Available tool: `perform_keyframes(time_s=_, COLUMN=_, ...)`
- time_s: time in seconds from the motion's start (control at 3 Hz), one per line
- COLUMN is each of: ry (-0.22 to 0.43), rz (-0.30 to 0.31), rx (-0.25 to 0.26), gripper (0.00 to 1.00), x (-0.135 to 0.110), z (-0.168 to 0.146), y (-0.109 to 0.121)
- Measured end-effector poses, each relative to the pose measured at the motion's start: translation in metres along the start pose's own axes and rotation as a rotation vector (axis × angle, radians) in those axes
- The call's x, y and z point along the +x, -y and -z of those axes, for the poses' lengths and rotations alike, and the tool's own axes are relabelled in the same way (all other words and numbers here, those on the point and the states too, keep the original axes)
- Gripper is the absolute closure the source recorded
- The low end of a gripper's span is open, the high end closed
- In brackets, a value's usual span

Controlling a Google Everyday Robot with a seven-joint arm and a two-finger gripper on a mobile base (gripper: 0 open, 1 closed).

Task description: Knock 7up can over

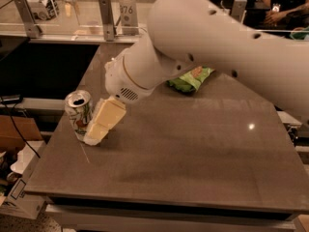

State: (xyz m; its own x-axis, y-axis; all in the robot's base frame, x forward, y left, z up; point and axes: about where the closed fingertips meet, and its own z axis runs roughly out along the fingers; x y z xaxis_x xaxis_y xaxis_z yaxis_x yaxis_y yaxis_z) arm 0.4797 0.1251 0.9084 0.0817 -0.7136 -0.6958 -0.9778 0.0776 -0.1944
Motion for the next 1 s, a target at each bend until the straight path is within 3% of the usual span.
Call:
perform_keyframes(time_s=0.67, ry=0.026, rz=-0.024, rx=-0.057, gripper=0.00, x=-0.004, z=-0.034, y=0.006)
perform_keyframes(time_s=1.0, ry=0.025, rz=-0.048, rx=-0.091, gripper=0.18, x=-0.003, z=-0.043, y=0.006)
